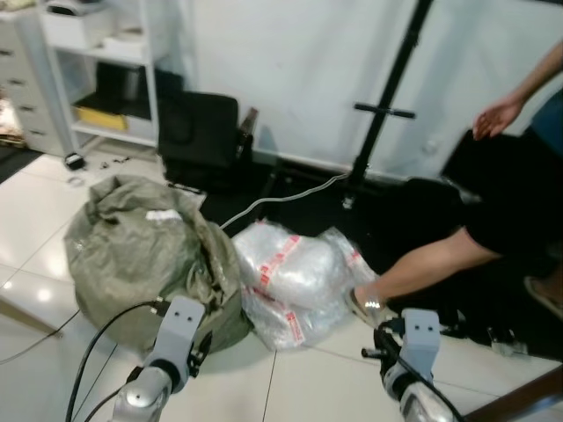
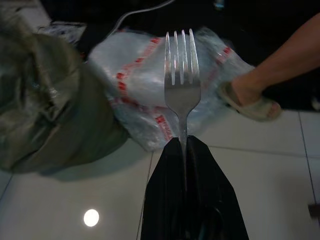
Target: Setting the table
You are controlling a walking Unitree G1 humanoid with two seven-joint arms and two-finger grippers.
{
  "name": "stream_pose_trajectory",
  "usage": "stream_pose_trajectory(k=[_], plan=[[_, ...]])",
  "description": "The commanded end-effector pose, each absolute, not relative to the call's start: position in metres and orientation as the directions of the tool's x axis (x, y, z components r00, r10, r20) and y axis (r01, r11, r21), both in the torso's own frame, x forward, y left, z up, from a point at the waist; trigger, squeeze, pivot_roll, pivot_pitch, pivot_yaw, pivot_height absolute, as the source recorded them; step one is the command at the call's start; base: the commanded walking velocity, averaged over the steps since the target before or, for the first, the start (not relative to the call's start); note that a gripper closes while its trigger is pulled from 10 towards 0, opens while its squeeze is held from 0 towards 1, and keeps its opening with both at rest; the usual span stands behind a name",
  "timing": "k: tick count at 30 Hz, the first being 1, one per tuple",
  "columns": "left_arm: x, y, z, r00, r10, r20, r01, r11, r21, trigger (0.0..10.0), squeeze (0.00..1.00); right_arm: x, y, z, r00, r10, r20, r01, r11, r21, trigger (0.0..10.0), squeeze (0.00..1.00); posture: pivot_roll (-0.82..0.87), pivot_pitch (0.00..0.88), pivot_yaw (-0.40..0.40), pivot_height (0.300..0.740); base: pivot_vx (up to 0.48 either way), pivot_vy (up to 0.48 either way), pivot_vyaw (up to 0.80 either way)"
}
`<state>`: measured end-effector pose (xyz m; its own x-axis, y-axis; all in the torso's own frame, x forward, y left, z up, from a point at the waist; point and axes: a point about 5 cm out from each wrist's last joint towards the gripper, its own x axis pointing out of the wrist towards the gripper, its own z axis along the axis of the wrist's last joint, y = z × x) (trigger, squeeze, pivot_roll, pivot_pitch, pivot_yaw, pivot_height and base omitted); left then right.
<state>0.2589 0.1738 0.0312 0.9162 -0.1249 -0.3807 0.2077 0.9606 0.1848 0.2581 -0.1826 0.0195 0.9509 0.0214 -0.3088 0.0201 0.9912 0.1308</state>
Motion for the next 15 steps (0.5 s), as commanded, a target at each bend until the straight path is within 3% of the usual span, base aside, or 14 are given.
stream_pose_trajectory(k=[1, 8, 15], plan=[[0.261, 0.167, 0.033, 0.92, -0.143, -0.365, 0.22, 0.959, 0.177, 10.0, 0.0, 0.255, -0.191, 0.019, 0.951, -0.007, -0.31, 0.049, 0.991, 0.128, 10.0, 0.0, -0.05, 0.0, 0.024, 0.74, 0.0, 0.0, -0.8], [0.271, 0.169, 0.048, 0.943, -0.141, -0.301, 0.208, 0.956, 0.205, 10.0, 0.0, 0.265, -0.189, 0.032, 0.966, 0.001, -0.258, 0.036, 0.99, 0.136, 10.0, 0.0, -0.05, 0.0, 0.024, 0.74, 0.0, 0.0, -0.8], [0.299, 0.171, 0.094, 0.978, -0.135, -0.158, 0.161, 0.974, 0.162, 10.0, 0.0, 0.295, -0.188, 0.086, 0.998, -0.018, -0.067, 0.031, 0.981, 0.19, 10.0, 0.0, -0.05, 0.0, 0.03, 0.74, 0.0, 0.0, -0.8]])
